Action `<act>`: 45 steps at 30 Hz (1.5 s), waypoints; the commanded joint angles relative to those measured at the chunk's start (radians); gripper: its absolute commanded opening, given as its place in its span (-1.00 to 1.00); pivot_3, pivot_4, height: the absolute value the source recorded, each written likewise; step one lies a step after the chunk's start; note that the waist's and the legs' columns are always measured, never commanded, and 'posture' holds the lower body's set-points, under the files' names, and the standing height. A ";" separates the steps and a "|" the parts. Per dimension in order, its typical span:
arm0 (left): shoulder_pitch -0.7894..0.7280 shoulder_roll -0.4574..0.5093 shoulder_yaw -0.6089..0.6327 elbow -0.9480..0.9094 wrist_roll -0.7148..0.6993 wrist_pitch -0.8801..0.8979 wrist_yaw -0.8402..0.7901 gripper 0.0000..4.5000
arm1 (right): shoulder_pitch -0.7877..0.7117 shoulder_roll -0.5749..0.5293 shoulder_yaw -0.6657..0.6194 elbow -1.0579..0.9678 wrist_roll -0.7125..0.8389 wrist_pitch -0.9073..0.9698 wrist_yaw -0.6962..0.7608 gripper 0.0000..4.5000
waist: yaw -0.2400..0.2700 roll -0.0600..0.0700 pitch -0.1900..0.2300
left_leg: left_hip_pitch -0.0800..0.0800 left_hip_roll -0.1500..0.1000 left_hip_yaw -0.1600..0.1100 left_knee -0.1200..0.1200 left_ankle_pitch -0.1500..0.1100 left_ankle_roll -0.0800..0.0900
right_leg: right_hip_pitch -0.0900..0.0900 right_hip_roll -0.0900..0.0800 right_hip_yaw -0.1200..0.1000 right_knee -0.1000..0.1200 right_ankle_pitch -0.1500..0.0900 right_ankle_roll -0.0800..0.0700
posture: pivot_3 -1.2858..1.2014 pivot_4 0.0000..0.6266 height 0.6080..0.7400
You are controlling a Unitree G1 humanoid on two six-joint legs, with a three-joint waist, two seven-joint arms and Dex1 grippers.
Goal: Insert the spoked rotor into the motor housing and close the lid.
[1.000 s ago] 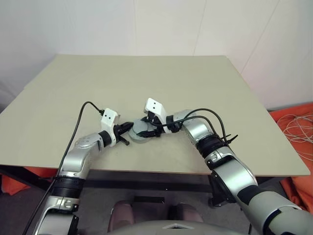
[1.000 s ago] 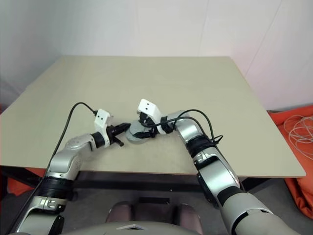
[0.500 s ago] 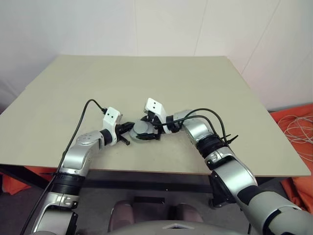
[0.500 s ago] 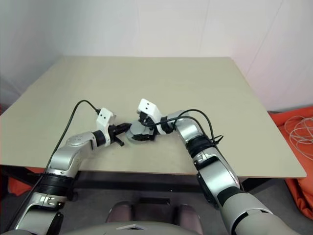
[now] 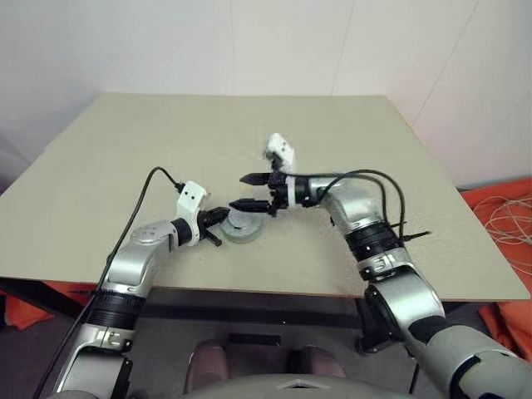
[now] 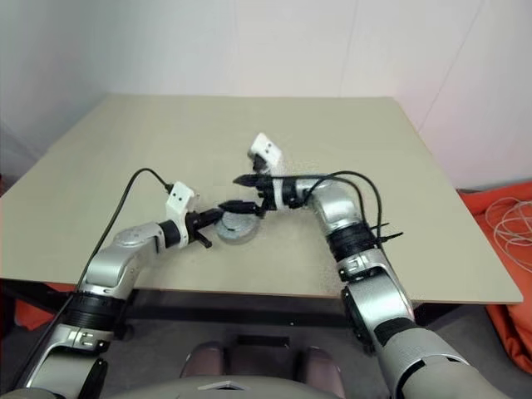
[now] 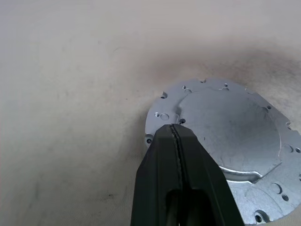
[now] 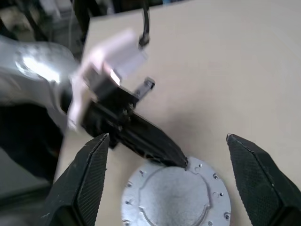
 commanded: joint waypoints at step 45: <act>0.019 0.019 -0.025 0.005 0.032 0.025 -0.061 -1.00 | -0.050 0.038 -0.445 0.401 0.234 0.739 -0.514 0.99 | 0.023 0.008 -0.003 | 0.015 -0.001 -0.001 -0.007 0.001 -0.003 | 0.014 -0.013 -0.024 -0.020 -0.002 0.003 | 0.03 -1.00 1.00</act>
